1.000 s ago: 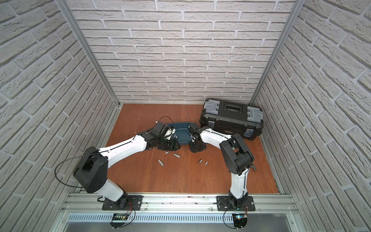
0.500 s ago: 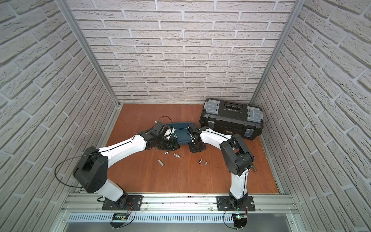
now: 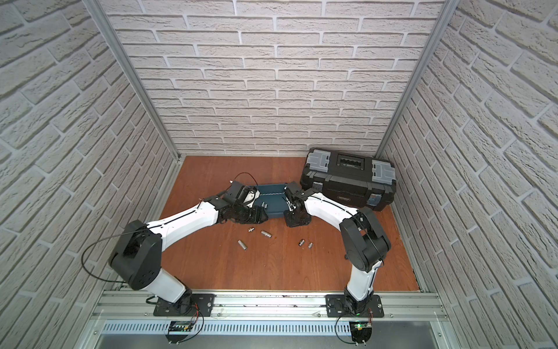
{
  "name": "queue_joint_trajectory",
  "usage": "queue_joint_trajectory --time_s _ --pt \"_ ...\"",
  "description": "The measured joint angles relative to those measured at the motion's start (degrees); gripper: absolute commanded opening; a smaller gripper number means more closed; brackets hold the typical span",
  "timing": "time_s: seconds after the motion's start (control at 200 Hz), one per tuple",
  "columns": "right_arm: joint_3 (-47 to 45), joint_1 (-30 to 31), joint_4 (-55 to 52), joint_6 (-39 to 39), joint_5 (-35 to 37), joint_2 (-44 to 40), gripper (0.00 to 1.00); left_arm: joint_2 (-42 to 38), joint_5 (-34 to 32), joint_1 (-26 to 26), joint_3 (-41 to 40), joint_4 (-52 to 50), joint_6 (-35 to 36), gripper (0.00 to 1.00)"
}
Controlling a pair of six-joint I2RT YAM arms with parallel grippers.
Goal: Put the socket on the desktop into the storage box
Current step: Pick up the socket head from the center of the board, then place the socket head in the storage box.
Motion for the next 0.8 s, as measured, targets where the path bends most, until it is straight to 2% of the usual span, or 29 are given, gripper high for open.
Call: queue_joint_trajectory --time_s 0.445,0.685,0.8 --pt "0.00 0.94 -0.07 0.02 0.72 1.49 0.32 0.00 -0.02 0.44 0.00 0.00 0.02 0.65" --pt "0.22 1.49 -0.26 -0.24 1.57 1.77 0.23 0.00 -0.02 0.59 -0.20 0.02 0.02 0.65" --pt "0.37 1.60 -0.35 -0.22 1.75 1.77 0.21 0.00 -0.07 0.76 -0.42 0.04 0.02 0.65"
